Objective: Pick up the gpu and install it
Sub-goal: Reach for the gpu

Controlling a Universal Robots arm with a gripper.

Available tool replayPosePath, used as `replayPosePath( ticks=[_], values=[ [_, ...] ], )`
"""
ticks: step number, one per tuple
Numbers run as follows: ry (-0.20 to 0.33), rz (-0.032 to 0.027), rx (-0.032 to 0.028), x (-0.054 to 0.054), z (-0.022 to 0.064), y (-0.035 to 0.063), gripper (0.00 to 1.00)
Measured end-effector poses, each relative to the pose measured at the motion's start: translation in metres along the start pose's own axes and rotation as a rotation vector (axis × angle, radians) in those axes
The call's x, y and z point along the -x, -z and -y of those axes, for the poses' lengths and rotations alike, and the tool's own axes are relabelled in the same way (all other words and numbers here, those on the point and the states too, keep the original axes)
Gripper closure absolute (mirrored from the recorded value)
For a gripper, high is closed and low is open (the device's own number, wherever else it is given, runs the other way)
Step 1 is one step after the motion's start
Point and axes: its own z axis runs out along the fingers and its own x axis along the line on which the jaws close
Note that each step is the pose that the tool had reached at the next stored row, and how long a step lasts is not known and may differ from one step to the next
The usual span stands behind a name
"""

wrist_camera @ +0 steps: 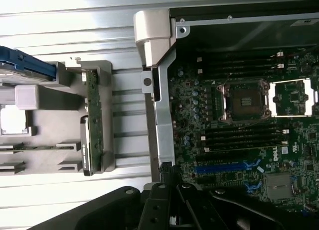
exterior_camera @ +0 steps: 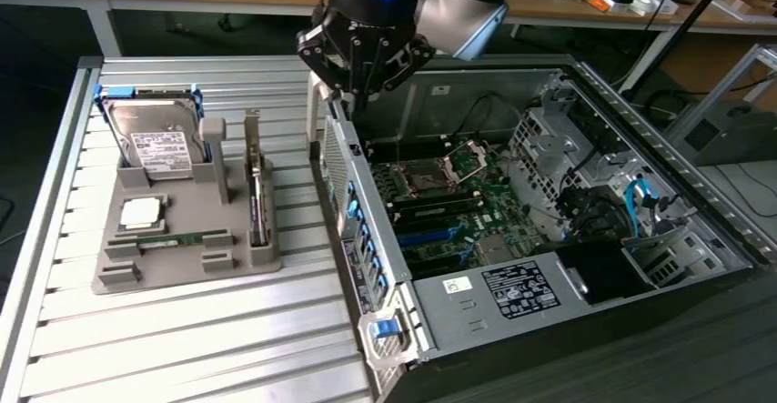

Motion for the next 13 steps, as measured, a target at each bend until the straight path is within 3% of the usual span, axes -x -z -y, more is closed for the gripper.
replayPosePath(
  ticks=[13],
  values=[
    [0.0, 0.0001, 0.0001, -0.015, 0.0011, 0.0001, 0.9]
  ],
)
